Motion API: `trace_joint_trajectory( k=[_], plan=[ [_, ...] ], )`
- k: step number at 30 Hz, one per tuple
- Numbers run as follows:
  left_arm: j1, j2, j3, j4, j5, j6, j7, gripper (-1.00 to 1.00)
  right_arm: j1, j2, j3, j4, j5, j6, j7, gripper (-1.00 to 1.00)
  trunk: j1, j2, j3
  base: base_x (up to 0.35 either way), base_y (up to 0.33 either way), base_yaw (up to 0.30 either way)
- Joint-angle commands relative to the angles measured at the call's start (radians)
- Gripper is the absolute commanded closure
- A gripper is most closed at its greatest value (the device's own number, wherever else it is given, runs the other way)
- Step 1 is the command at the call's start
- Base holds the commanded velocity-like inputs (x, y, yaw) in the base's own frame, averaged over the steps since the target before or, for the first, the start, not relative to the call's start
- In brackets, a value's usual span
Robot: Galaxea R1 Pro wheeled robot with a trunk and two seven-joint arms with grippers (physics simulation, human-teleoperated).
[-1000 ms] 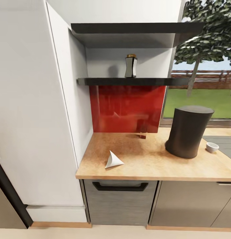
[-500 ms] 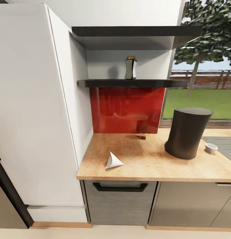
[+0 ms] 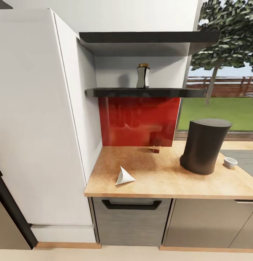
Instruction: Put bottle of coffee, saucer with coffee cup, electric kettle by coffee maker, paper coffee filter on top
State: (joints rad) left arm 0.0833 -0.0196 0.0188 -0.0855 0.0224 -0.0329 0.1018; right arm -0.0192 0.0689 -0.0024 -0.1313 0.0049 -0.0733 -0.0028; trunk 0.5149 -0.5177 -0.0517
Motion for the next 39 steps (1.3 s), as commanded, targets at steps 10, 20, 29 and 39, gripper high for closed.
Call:
trace_joint_trajectory(
  k=[10,20,29,39],
  plan=[
    [0.000,-0.001,0.001,-0.003,-0.001,-0.004,0.000,-1.00,-0.001,0.007,0.001,-0.001,0.000,-0.017,0.003,-1.00,-0.023,0.041,0.017,0.000,0.000,0.000],
    [-0.001,0.000,0.001,-0.004,0.002,-0.009,-0.011,-1.00,-0.001,0.008,-0.003,-0.003,-0.006,-0.034,0.006,-1.00,-0.023,0.041,0.017,0.007,0.040,-0.119],
    [0.000,0.000,0.004,-0.001,0.004,-0.009,-0.011,-1.00,-0.001,0.006,-0.004,-0.018,-0.005,-0.033,0.005,-1.00,-0.023,0.041,0.017,-0.003,0.300,-0.108],
    [0.001,0.002,0.004,0.000,0.004,-0.009,-0.009,-1.00,-0.001,0.004,-0.005,-0.018,-0.006,-0.034,0.005,-1.00,-0.023,0.041,0.017,-0.079,0.318,-0.259]
  ],
)
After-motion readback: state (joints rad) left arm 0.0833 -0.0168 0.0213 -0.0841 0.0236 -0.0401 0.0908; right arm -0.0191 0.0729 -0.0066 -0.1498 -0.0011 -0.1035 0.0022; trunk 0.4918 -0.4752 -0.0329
